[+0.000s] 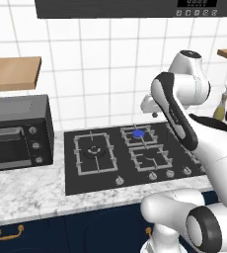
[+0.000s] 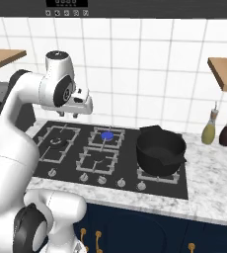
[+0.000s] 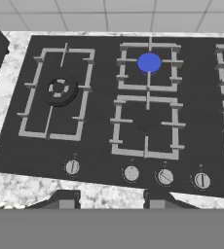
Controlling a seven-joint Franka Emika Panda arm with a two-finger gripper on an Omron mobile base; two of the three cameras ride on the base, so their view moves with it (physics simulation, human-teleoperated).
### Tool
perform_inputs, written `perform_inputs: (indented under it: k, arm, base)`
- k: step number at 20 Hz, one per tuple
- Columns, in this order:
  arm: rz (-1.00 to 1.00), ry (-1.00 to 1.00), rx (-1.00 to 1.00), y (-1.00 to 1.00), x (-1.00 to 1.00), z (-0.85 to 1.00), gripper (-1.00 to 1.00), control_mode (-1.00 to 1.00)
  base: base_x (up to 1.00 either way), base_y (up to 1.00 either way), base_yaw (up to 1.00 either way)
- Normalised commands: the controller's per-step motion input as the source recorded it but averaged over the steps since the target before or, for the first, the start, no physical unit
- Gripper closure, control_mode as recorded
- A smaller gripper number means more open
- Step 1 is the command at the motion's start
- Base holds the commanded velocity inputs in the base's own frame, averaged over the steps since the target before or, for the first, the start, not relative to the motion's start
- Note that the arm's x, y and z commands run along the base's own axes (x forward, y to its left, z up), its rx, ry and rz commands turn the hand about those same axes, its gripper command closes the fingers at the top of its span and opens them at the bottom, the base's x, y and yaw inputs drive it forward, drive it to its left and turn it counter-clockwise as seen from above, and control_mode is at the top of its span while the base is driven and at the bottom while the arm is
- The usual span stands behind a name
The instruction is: Turn off the rear center burner of the stove.
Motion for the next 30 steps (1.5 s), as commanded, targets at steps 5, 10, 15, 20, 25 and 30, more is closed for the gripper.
perform_inputs:
  k: [5, 10, 15, 20, 25, 30]
  arm:
    - [-0.01, -0.02, 0.00, -0.25, -0.38, -0.09, -1.00, -1.00]
    - [-0.04, 0.01, 0.00, -0.61, -0.43, -0.53, -1.00, -1.00]
    - [0.04, 0.07, -0.09, -0.51, -0.02, -0.76, -1.00, -1.00]
    - [0.14, 0.01, -0.18, -0.18, -0.06, -0.89, -1.00, -1.00]
    - [0.21, 0.02, -0.21, 0.00, 0.00, -0.84, -1.00, -1.00]
    - [0.19, 0.00, -0.03, -0.03, 0.00, -0.51, -1.00, -1.00]
  base:
    - [0.00, 0.00, 0.00]
    - [0.00, 0.00, 0.00]
    - [0.00, 0.00, 0.00]
    - [0.00, 0.00, 0.00]
    - [0.00, 0.00, 0.00]
    - [0.00, 0.00, 0.00]
